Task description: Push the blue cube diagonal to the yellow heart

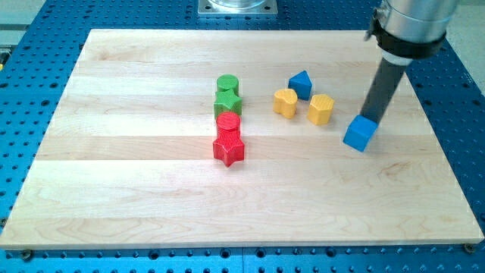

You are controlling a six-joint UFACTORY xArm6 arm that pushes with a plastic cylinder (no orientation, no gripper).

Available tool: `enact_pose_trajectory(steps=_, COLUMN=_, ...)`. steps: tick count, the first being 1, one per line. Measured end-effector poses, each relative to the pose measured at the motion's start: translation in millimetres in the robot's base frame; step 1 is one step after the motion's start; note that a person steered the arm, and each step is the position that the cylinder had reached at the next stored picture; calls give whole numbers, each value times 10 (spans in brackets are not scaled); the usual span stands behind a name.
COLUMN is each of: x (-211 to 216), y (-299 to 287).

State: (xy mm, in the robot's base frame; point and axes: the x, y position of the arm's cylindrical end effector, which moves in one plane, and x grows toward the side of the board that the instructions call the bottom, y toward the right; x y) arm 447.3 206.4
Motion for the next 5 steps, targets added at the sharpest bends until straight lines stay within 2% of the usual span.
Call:
enact_pose_trajectory(steps=1, x=-51, y=203)
enact_pose_trajectory(steps=2, x=76, y=221)
enact_pose_trajectory(steps=4, x=185, y=-273)
enact_pose_trajectory(steps=5, x=190, y=-316)
